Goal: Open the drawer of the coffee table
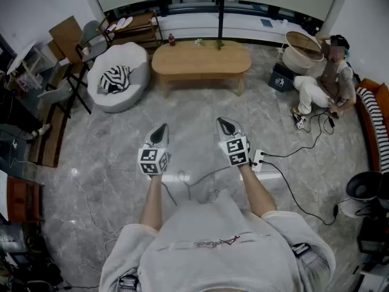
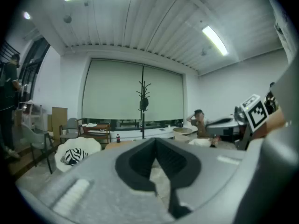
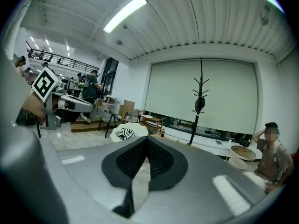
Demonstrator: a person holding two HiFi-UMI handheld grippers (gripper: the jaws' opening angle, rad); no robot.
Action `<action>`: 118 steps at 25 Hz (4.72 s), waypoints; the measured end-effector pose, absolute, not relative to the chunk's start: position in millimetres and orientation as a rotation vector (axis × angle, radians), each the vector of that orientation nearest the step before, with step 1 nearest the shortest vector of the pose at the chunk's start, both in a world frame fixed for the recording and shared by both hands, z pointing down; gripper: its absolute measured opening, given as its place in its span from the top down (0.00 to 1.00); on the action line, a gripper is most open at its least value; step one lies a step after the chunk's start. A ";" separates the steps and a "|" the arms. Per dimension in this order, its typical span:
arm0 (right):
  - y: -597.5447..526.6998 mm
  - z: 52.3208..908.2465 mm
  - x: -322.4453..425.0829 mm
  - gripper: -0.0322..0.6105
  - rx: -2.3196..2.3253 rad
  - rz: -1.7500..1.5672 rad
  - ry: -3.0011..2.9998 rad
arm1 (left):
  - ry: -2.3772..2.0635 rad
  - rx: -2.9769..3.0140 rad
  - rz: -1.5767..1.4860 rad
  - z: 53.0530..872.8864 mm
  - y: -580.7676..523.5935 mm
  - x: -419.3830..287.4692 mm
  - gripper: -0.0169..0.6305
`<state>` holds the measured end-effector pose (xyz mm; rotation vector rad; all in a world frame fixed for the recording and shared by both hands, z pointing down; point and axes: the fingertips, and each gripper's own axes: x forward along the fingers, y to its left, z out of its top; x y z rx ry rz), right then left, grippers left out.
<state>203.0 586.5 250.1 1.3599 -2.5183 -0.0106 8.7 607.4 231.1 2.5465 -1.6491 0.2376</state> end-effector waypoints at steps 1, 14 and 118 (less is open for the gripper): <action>586.8 250.1 205.8 0.94 1.357 -0.008 -2.520 | -1.653 2.545 0.239 230.3 607.8 11.2 0.98; 575.3 248.8 234.3 0.94 1.340 -0.009 -2.580 | -1.677 2.553 0.267 227.5 598.1 46.0 0.98; -37.4 269.3 52.0 0.94 1.264 0.001 -2.546 | -1.619 2.506 0.315 268.9 -13.9 -129.9 0.98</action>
